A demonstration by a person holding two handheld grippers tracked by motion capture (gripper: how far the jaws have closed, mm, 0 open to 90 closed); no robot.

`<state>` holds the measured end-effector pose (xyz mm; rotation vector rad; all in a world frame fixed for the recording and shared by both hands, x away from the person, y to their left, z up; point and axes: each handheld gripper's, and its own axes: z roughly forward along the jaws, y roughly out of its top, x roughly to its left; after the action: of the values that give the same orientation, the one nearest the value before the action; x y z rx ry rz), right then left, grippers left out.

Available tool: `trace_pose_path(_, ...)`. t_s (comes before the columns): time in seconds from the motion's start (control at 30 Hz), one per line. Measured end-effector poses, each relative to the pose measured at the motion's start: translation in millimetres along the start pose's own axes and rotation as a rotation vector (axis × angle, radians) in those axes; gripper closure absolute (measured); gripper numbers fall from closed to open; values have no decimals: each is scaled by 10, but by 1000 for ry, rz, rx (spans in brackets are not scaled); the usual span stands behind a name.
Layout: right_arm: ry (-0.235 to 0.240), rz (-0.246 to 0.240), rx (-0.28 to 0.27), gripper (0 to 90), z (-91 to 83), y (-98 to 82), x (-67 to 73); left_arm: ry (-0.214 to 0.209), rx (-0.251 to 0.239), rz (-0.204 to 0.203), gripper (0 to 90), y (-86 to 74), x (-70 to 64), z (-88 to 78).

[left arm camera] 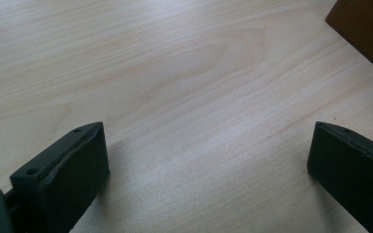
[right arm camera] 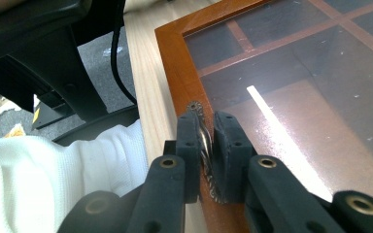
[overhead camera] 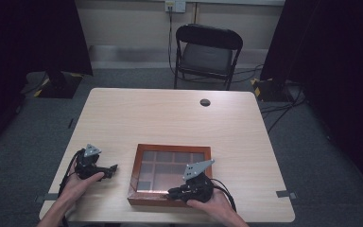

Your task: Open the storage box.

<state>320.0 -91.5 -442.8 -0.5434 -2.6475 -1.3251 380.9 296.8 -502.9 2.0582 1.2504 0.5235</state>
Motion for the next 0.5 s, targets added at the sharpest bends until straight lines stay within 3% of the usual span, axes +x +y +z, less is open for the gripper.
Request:
trace_pose_path(0.17,3,9,1,823,-2,3,-5,-1,-13,-16,57,-13,-4,-21)
trace_pose_path(0.27,6,11,4,824,-4,8,-7,-9,-15,-16,132,-14,15,-51)
trace_pose_path(0.4,10,16,-2,825,-16,17,-9,-30,-22,-32,158,-13,17,-73)
trace_pose_path(0.5,11,13,-6,826,-29,26,-7,-37,-20,-19,170,-6,9,-85)
